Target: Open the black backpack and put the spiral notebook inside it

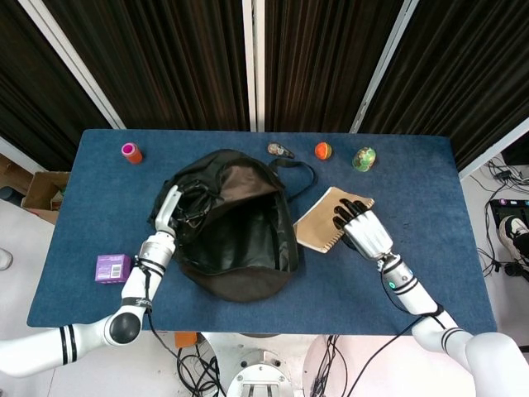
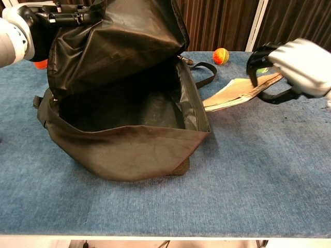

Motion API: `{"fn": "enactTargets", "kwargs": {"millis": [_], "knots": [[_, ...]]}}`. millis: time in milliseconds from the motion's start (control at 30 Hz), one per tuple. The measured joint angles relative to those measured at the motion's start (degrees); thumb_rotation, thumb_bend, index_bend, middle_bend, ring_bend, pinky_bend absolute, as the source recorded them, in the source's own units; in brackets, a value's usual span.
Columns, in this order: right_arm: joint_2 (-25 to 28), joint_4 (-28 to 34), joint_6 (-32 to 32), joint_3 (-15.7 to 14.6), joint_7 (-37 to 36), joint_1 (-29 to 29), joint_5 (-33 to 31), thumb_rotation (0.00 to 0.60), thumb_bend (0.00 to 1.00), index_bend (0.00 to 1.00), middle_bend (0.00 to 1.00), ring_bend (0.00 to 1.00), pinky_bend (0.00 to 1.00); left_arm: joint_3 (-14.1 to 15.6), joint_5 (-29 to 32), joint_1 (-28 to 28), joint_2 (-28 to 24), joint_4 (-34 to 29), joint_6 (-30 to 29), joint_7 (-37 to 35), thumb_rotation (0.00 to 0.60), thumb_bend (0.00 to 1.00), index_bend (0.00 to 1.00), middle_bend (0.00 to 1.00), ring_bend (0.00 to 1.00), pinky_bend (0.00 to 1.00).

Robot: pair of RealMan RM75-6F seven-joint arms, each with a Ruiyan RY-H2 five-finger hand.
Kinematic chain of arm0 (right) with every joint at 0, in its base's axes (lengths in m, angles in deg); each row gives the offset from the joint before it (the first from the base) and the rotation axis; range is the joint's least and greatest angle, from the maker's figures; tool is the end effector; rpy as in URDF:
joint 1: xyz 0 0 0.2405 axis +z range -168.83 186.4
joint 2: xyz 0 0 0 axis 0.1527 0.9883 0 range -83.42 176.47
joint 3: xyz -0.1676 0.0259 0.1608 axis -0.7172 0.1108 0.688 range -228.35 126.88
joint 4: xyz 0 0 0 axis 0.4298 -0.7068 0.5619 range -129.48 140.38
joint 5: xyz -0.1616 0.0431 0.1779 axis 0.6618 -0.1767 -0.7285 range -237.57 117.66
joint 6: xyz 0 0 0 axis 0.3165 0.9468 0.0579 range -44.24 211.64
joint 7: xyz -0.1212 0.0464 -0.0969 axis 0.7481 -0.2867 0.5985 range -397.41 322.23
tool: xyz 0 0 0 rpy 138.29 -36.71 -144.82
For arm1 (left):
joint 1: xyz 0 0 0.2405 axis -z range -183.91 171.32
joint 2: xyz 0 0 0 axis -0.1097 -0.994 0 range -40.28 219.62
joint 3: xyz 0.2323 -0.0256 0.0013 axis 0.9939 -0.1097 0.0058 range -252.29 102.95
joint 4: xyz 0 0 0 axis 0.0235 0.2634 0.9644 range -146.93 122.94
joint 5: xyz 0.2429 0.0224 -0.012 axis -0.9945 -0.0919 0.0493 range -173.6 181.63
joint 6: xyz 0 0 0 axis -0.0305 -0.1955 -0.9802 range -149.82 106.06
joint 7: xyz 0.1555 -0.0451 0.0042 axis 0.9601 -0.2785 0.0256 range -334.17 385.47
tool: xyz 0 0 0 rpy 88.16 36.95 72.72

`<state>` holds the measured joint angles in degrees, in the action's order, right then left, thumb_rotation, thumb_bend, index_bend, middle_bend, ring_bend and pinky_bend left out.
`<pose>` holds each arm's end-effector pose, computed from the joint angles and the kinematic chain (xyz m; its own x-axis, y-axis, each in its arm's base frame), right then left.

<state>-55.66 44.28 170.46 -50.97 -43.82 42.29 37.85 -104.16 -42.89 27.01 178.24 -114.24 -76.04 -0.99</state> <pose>-0.2209 -0.3376 -0.0202 0.4964 0.2409 0.8340 -0.6228 -0.5704 0.5355 -0.0731 0.3544 -0.0109 -0.7926 0.2681 0.5477 0.5989 0.1738 0.7817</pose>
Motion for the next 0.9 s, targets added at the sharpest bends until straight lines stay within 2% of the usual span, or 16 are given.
{"fn": "enactTargets", "kwargs": {"millis": [200,400,533,667,900], "knots": [[3.8,3.0,14.1,-1.2,3.1,-1.5,6.2,0.600,0.63,0.70,0.44,0.26,0.46,-0.3,1.6,0.5,-0.9,-1.7,1.1,0.0,0.600,0.53,0.61,0.68,0.59,0.46],[7.8,10.4,22.0,-1.1,7.2,-0.8,12.1,0.600,0.63,0.73,0.47,0.29,0.48,-1.4,4.4,0.5,-3.2,-4.0,3.6,-1.9,0.600,0.53,0.61,0.68,0.59,0.47],[8.4,13.7,22.5,-0.4,8.4,1.4,14.8,0.600,0.63,0.73,0.47,0.29,0.49,-2.3,6.3,0.5,-4.6,-5.0,5.4,-3.5,0.600,0.53,0.61,0.68,0.59,0.47],[6.9,14.3,21.1,0.3,8.1,4.0,16.2,0.600,0.63,0.74,0.48,0.30,0.50,-3.0,7.6,0.4,-6.0,-5.7,7.1,-5.1,0.600,0.53,0.61,0.68,0.59,0.47],[1.8,9.5,16.2,1.7,5.3,9.2,16.9,0.600,0.63,0.75,0.49,0.31,0.50,-3.9,7.9,-0.1,-8.3,-7.0,9.1,-7.4,0.600,0.53,0.61,0.68,0.59,0.48]]}}
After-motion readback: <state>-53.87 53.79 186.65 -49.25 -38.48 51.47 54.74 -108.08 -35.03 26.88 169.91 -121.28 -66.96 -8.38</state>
